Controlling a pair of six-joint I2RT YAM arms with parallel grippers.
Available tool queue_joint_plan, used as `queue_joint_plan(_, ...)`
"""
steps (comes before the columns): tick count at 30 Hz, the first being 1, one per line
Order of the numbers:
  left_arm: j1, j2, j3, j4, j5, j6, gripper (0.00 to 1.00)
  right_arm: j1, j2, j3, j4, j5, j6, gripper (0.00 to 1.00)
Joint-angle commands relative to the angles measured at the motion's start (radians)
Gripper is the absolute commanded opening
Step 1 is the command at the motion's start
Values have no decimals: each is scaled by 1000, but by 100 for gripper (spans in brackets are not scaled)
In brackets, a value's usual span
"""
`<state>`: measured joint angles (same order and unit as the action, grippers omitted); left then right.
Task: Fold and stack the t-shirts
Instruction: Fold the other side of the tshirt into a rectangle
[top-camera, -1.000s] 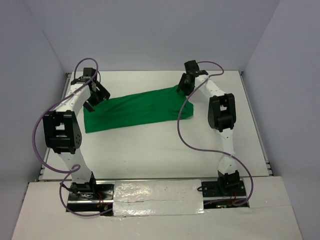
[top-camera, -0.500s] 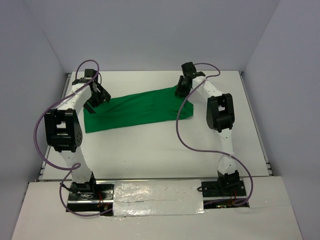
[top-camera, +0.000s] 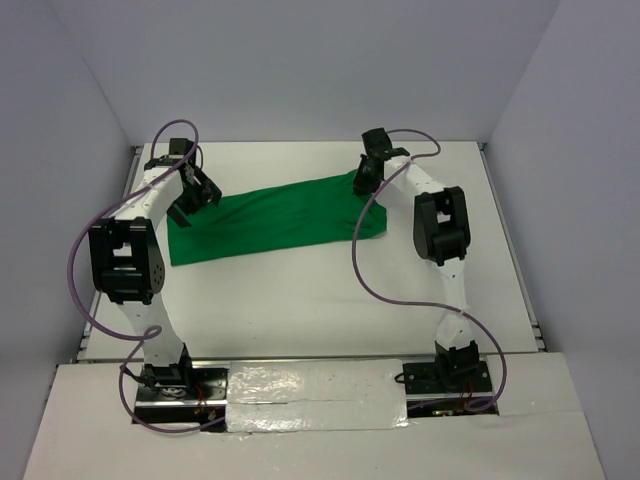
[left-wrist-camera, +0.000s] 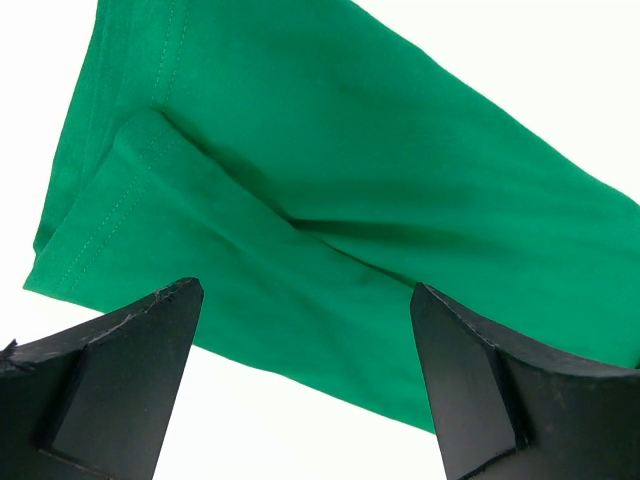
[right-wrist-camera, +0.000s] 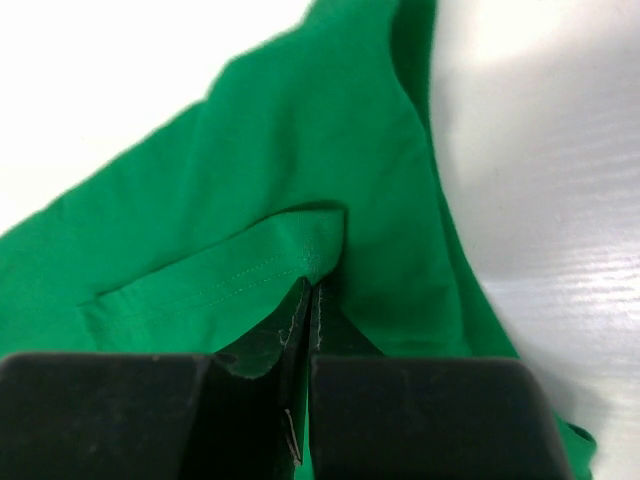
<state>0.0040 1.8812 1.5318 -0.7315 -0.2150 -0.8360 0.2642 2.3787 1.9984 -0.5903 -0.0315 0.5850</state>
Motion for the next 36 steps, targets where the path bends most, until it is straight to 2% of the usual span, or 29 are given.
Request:
queue_joint_plan(1,5,7,7,-9,-9,17,99,6,-99,-23,93,30,-2,0)
queue_joint_plan(7,2,9,4,-9,-15,18,99,6,-21,92,40,15,-20,1)
queue_joint_plan(14,4,15,-9,-3,-14,18,99,13,-84,-47,164,-11,-2,1)
queue_joint_plan(23,4,10,-16,-5,-18,14,99,17,4,82,142,-13,-8,2)
queue_joint_plan(29,4,12,-27,0,-14,12,99,17,-4,66,175,10,1,3)
queue_joint_plan(31,2,10,-29,1,-7,14,99,18,30,124,141,15,3,11)
queue_joint_plan(34,4,7,-32,3,-6,12,99,20,54,189,77,15,3,43)
queue_joint_plan(35,2,7,-35,4,-7,12,99,20,45,185,76,16,4,57)
queue_joint_plan(36,4,4,-35,6,-7,12,99,18,13,162,83,30,7,63)
